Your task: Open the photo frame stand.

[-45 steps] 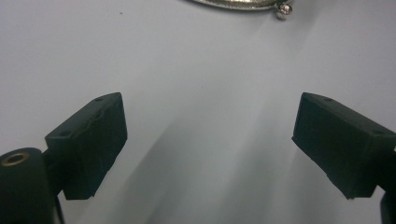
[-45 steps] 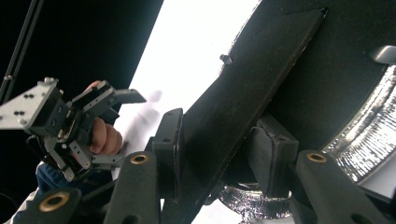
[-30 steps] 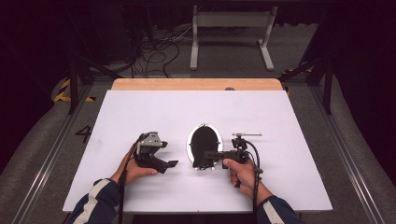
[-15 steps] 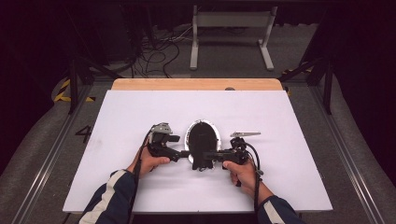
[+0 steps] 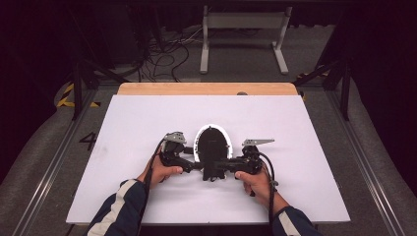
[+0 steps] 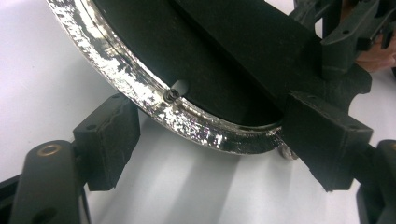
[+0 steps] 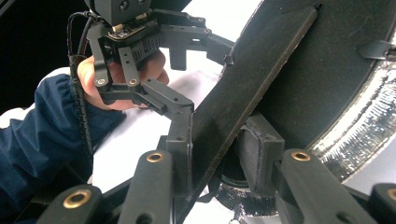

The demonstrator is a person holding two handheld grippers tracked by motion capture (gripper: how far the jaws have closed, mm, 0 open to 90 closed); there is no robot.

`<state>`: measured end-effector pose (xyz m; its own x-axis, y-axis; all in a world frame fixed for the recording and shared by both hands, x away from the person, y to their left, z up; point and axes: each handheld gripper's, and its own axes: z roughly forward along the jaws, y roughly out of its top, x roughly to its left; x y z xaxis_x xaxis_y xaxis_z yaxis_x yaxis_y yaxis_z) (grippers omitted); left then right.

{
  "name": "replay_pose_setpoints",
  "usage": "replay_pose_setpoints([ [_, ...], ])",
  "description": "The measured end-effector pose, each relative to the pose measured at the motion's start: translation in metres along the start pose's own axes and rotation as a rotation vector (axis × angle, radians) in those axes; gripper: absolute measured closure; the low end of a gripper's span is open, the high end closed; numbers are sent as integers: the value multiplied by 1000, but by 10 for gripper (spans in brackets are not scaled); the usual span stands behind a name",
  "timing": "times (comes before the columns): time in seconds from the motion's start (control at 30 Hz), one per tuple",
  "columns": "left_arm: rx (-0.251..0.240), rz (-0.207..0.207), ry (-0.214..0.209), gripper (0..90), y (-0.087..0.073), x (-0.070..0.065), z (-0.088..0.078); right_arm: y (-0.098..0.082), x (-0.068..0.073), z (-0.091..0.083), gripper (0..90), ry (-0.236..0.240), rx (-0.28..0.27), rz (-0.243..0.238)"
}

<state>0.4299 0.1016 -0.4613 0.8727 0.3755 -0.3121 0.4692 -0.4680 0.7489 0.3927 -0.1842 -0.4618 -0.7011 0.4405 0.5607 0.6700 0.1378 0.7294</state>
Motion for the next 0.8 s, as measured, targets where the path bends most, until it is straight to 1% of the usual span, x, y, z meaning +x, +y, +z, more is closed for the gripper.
replay_pose_setpoints([
  [0.07,-9,9,-3,228,1,0,-2,0,1,-1,680,-1,3,-6],
  [0.1,-22,-5,-9,234,1,-2,-4,0,2,-2,682,0,6,-8],
  [0.17,-38,-6,-20,249,1,-3,-7,1,3,-3,688,-3,13,-22],
  [0.2,-54,5,-24,249,2,-3,-8,1,3,-4,691,-9,15,-27],
  [0.27,-79,3,-25,262,2,-5,-11,1,4,-5,700,-19,14,-32],
  [0.3,-97,9,-30,263,3,-5,-13,1,4,-6,702,-26,15,-35],
  [0.33,-118,5,-36,270,3,-6,-14,1,5,-6,707,-35,13,-37],
  [0.37,-130,8,-36,289,3,-7,-16,1,4,-7,716,-44,9,-39],
  [0.43,-148,25,-41,308,4,-8,-19,1,4,-7,724,-51,7,-30],
  [0.5,-150,22,-40,348,4,-9,-19,0,3,-7,729,-59,7,-27],
  [0.57,-145,16,-38,412,4,-9,-18,0,2,-7,736,-58,6,-20],
  [0.6,-139,26,-41,445,3,-8,-16,0,2,-7,736,-60,7,-20],
  [0.63,-132,22,-41,457,2,-10,-12,0,3,-7,737,-62,6,-24],
  [0.7,-132,26,-37,459,2,-10,-12,0,3,-7,737,-64,6,-25],
  [0.73,-132,24,-30,492,2,-11,-12,0,3,-7,737,-66,5,-26],
  [0.77,-132,24,-30,506,2,-11,-12,0,3,-7,737,-66,5,-26],
  [0.8,-127,35,-28,506,1,-10,-11,0,4,-7,738,-63,5,-26],
])
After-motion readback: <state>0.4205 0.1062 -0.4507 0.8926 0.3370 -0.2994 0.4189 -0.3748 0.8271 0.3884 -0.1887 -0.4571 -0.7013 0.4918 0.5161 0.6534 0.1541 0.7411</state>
